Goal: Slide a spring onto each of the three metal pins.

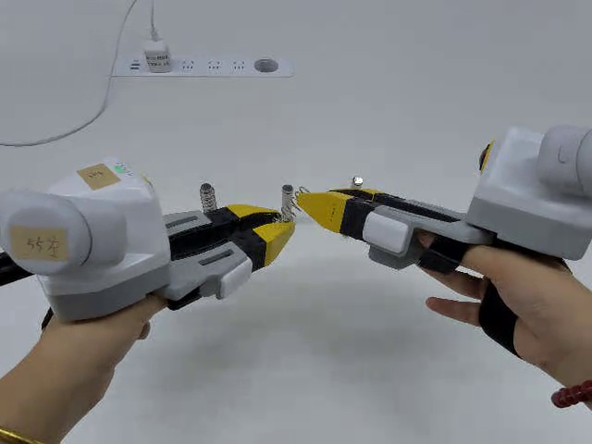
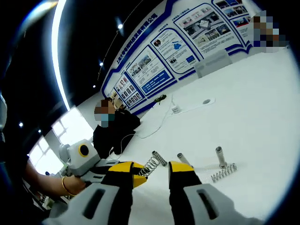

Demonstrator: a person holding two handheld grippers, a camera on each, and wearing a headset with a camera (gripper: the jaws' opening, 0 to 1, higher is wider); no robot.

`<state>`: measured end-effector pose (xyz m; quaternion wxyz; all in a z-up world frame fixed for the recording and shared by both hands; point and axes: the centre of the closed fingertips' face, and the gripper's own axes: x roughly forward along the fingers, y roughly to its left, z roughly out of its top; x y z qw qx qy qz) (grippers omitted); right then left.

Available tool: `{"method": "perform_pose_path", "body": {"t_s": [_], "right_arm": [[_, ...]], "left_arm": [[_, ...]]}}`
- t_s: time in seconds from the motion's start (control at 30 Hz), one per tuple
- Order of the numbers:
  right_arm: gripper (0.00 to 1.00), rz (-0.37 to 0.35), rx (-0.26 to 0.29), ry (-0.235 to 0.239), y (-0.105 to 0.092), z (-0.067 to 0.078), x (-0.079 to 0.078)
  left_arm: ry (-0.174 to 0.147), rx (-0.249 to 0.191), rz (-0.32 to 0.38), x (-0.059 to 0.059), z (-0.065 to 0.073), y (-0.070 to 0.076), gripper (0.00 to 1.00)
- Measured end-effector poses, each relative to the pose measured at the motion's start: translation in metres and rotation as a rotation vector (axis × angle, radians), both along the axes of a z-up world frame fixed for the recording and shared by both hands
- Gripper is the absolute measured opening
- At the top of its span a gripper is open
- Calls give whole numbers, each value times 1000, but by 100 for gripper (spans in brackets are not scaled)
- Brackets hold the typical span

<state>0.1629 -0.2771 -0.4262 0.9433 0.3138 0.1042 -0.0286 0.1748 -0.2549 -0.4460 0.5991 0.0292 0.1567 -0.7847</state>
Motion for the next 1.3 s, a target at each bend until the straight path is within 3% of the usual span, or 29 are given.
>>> {"method": "perform_pose_path", "body": {"t_s": [0.23,0.43,0.77,0.83,0.93,0.97,1.17,1.3], "right_arm": [[25,12,64,-38,6,6,6],[20,22,102,-62,11,10,10],[12,44,133,-90,15,14,13],[12,53,116,-93,17,14,14],[11,65,78,-100,20,17,15],[11,69,36,-93,19,16,15],[11,64,-86,-70,10,17,16],[11,43,-199,-58,-4,21,18]], "left_arm": [[49,-60,0,-2,14,1,10],[68,-86,-3,-4,20,3,10],[59,-100,-9,-5,24,5,10],[51,-88,-9,-5,23,4,11],[5,-63,-12,-5,17,4,12],[3,-55,-11,-4,16,4,12],[-56,-8,-6,0,5,6,22],[-109,28,-5,2,-5,10,26]]}}
